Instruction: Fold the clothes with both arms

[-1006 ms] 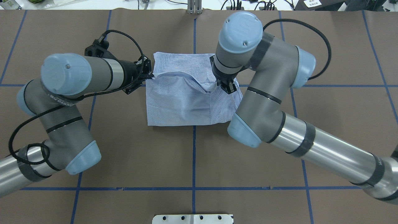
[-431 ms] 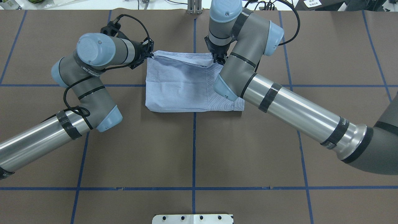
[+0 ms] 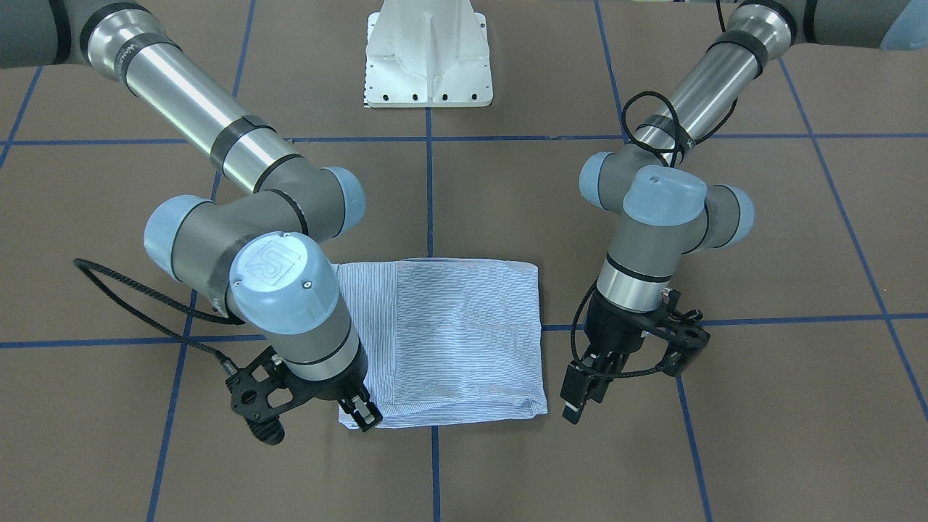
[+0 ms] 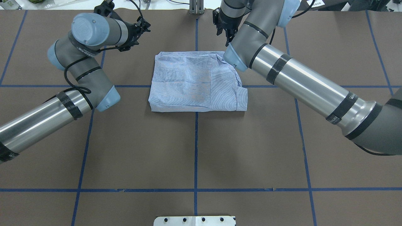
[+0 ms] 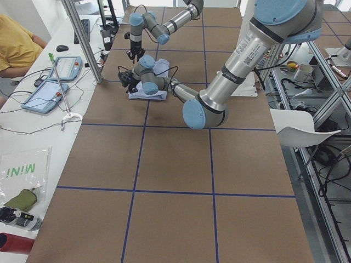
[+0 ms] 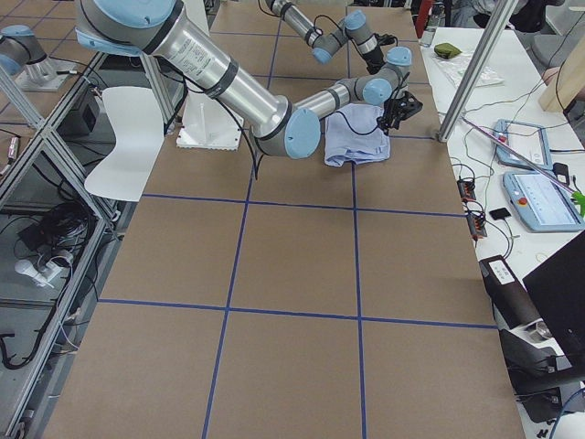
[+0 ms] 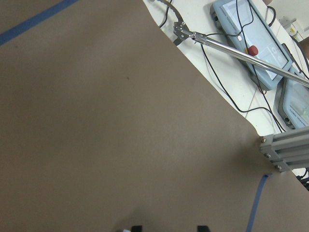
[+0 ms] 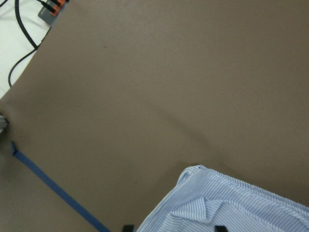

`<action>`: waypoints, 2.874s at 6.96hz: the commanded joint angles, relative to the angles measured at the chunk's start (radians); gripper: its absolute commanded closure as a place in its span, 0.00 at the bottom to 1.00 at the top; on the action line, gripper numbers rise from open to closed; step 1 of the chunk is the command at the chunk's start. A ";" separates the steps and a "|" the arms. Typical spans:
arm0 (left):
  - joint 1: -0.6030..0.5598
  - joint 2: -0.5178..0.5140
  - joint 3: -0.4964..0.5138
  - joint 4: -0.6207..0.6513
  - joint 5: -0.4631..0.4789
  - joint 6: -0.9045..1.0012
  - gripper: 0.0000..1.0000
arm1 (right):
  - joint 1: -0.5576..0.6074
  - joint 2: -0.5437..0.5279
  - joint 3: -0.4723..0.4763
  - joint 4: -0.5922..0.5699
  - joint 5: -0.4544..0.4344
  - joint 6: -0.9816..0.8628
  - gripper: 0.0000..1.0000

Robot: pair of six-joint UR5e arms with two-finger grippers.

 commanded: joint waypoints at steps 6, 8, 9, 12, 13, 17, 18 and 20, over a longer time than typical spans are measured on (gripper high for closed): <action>-0.241 0.373 -0.223 -0.024 -0.445 0.936 0.29 | 0.133 -0.521 0.494 -0.067 0.035 -0.642 0.00; -0.429 0.489 -0.218 0.004 -0.584 1.392 0.29 | 0.258 -0.686 0.572 -0.073 0.134 -0.986 0.00; -0.526 0.523 -0.218 0.033 -0.656 1.517 0.29 | 0.327 -0.754 0.581 -0.072 0.174 -1.144 0.00; -0.709 0.572 -0.221 0.254 -0.689 1.844 0.17 | 0.495 -0.925 0.616 -0.072 0.210 -1.430 0.00; -0.725 0.583 -0.222 0.294 -0.689 1.891 0.00 | 0.579 -0.991 0.648 -0.073 0.283 -1.522 0.00; -0.751 0.741 -0.353 0.295 -0.706 1.878 0.00 | 0.574 -1.124 0.756 -0.082 0.229 -1.691 0.00; -0.751 0.739 -0.352 0.294 -0.703 1.811 0.00 | 0.571 -1.122 0.759 -0.113 0.227 -1.739 0.00; -0.753 0.755 -0.393 0.300 -0.709 1.789 0.00 | 0.586 -1.090 0.765 -0.198 0.239 -1.744 0.00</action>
